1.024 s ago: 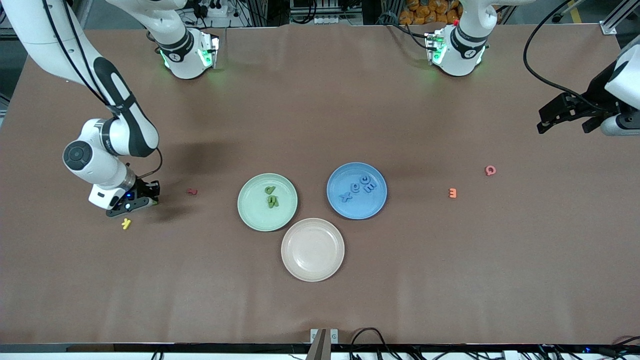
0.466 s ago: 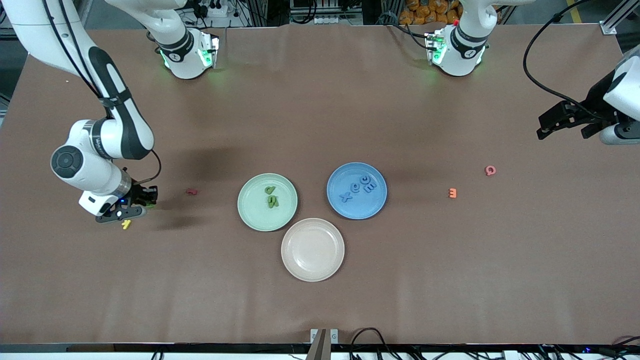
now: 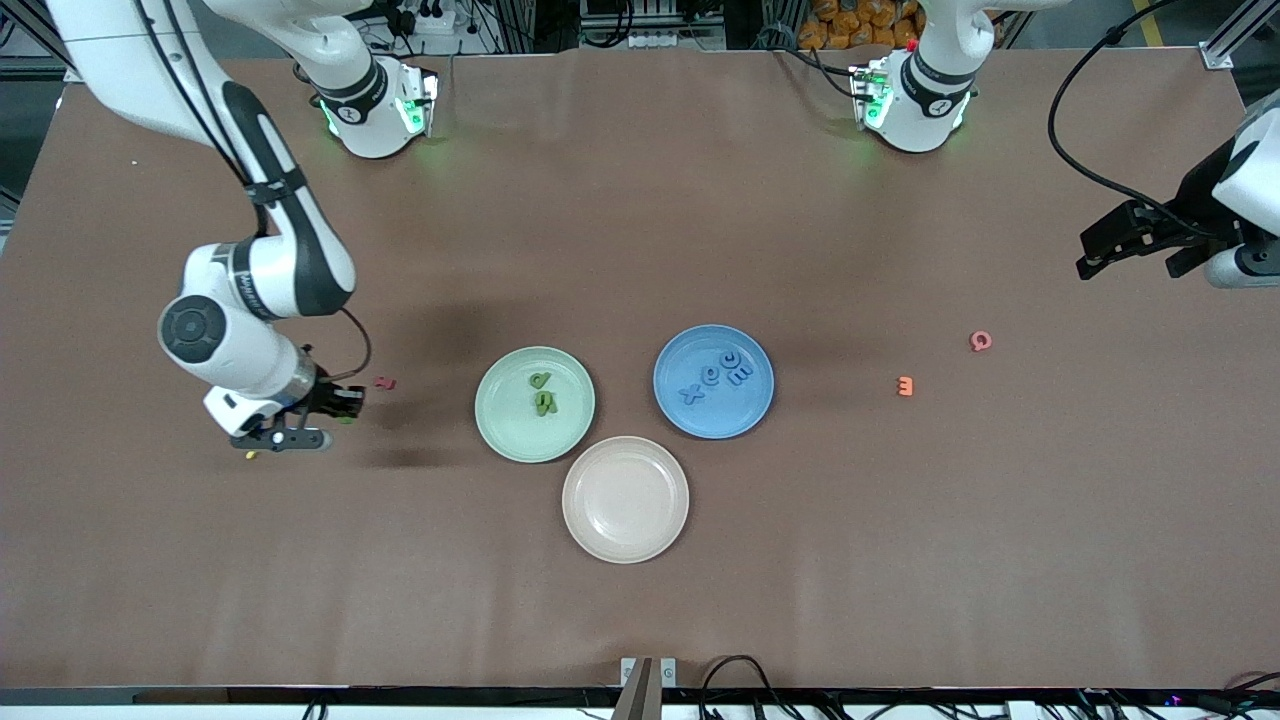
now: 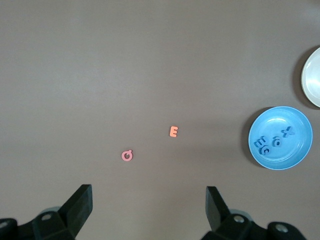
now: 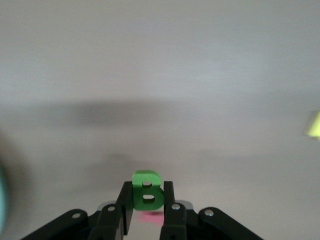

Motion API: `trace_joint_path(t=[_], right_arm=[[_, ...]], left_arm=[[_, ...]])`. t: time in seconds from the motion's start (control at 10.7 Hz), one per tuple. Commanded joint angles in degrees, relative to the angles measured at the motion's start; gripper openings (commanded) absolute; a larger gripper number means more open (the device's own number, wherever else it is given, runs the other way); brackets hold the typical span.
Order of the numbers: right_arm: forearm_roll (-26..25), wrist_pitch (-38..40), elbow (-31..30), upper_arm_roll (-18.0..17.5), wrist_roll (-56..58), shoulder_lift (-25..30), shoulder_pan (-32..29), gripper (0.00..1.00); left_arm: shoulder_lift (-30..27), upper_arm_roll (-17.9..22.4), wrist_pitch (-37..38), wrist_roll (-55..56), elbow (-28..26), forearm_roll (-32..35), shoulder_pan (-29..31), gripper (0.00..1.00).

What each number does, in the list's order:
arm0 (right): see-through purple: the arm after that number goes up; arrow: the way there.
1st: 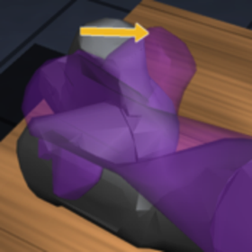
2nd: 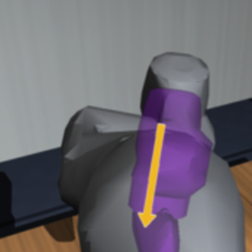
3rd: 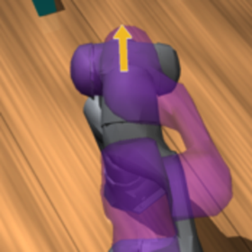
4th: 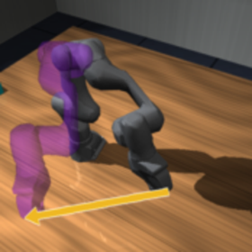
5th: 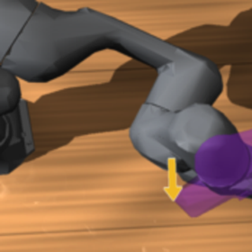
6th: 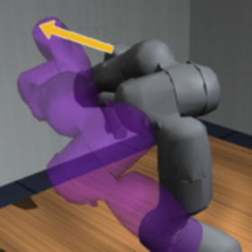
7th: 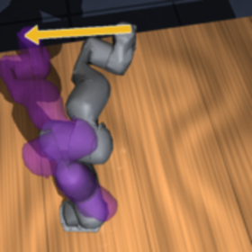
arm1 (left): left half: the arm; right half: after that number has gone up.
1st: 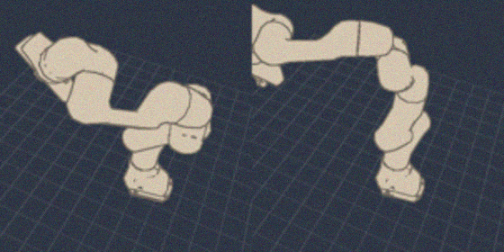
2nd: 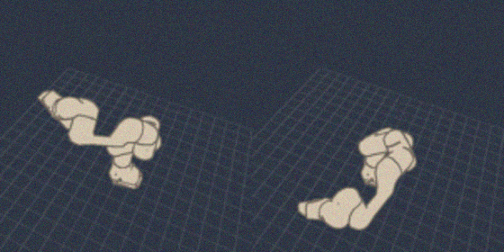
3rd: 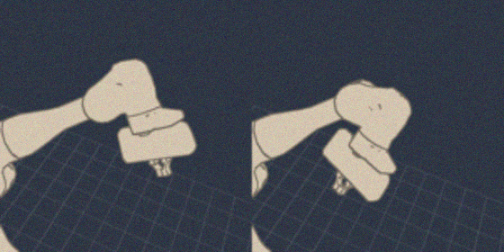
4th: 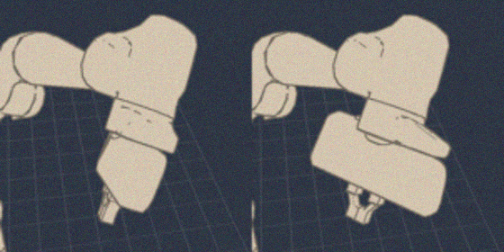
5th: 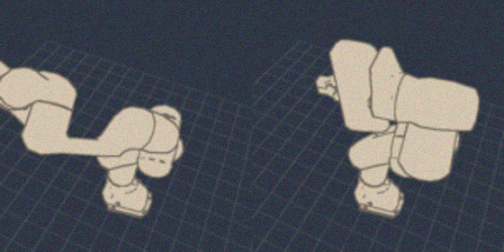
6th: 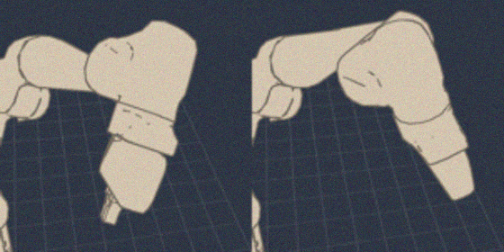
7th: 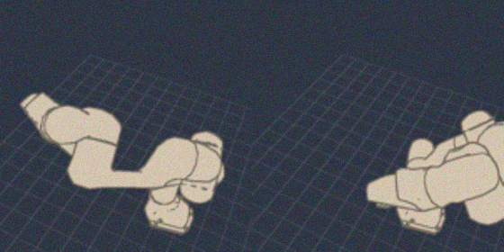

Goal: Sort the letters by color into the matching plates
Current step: 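Carry the green B over the green plate with the right gripper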

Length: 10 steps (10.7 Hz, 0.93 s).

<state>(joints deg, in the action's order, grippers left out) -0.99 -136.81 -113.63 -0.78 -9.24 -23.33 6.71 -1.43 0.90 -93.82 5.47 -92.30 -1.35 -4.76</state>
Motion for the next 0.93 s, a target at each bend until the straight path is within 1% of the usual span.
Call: trace_joint_path(t=[0.0,0.09,0.37,0.84], right_arm=[[2.75,2.16,4.29,0.25,-7.81,-1.72,8.67,0.07],[2.84,2.17,4.64,0.25,-8.07,-1.81,8.84,0.07],[6.44,2.95,7.01,0.34,-10.08,-3.03,11.47,0.07],[6.62,3.31,10.53,0.34,-17.03,-6.46,15.69,0.07]], left_arm=[[0.64,-0.02,0.31,-1.17,1.15,-1.55,-0.07,1.00],[0.64,-0.02,0.31,-1.17,1.24,-1.55,-0.25,1.00],[0.64,-0.11,0.31,-1.17,1.24,-1.55,-0.34,1.00],[0.90,-0.02,0.31,-1.17,1.24,-1.55,0.28,1.00]])
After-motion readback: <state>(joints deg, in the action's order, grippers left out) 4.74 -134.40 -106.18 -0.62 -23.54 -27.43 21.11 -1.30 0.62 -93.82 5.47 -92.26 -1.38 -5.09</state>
